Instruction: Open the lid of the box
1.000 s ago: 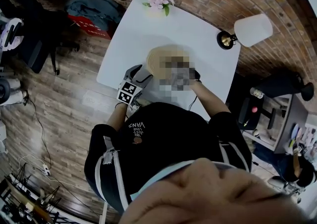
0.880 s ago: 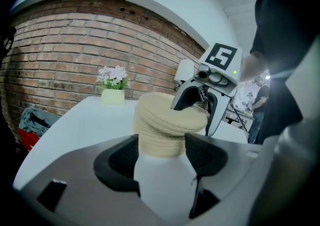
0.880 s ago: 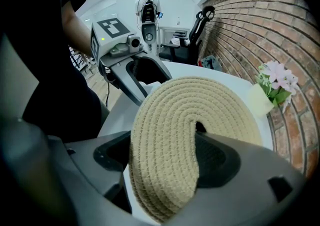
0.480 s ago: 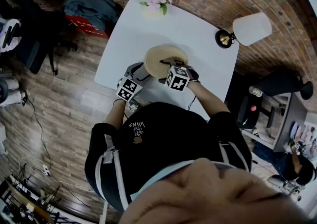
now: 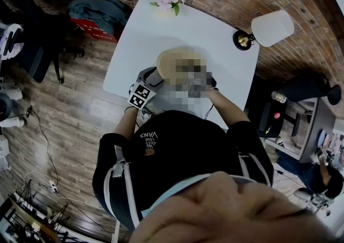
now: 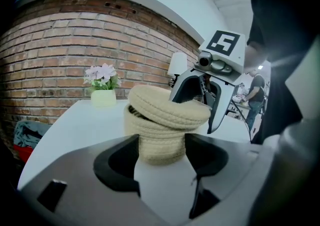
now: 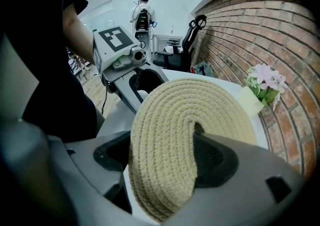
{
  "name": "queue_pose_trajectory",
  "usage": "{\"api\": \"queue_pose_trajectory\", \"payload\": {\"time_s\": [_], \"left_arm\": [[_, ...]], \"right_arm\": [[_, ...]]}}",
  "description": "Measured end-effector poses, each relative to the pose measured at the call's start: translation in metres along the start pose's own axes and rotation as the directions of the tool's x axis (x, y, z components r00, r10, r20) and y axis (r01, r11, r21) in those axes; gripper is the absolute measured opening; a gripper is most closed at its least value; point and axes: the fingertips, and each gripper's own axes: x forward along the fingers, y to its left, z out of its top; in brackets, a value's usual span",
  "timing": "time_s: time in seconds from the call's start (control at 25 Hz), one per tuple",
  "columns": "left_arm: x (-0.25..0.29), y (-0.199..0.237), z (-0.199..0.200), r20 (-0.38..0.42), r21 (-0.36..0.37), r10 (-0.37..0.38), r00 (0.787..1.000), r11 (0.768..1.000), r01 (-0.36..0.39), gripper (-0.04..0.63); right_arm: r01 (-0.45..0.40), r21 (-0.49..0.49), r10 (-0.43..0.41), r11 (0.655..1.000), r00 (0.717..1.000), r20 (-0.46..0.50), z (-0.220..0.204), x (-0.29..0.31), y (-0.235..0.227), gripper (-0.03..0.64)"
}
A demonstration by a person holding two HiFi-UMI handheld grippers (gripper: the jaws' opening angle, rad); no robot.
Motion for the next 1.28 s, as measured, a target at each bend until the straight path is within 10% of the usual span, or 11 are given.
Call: {"api": "queue_pose_trajectory", "payload": {"time_s": [1.28], "left_arm": [[0.004, 0.001, 0.000, -0.039, 0.019, -0.003, 0.999, 1.000, 0.004, 0.282]], "right_arm": [[0.231, 0.307, -0.286, 0.923, 0.947, 0.148, -0.014, -0.064, -0.019, 0.348]]}}
